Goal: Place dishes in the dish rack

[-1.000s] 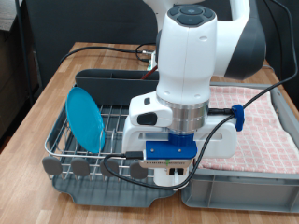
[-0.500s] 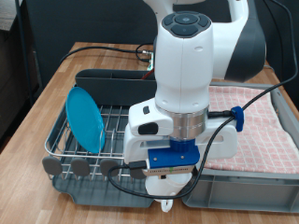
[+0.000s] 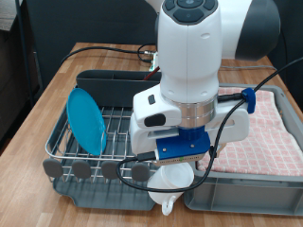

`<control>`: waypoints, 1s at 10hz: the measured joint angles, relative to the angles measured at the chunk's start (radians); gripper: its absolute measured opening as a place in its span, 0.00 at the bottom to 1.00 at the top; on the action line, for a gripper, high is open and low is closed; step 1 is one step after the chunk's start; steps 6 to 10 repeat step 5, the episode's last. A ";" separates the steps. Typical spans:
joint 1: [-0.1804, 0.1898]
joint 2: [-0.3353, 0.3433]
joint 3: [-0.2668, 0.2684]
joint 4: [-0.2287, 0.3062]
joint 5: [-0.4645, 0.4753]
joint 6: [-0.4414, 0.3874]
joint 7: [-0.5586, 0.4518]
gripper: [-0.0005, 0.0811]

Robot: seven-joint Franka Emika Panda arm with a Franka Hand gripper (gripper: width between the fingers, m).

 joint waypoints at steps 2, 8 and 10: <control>0.017 -0.031 -0.016 0.007 -0.022 -0.042 0.031 0.98; 0.050 -0.093 -0.038 0.007 -0.075 -0.102 0.086 0.99; 0.050 -0.093 -0.038 0.007 -0.075 -0.102 0.086 0.99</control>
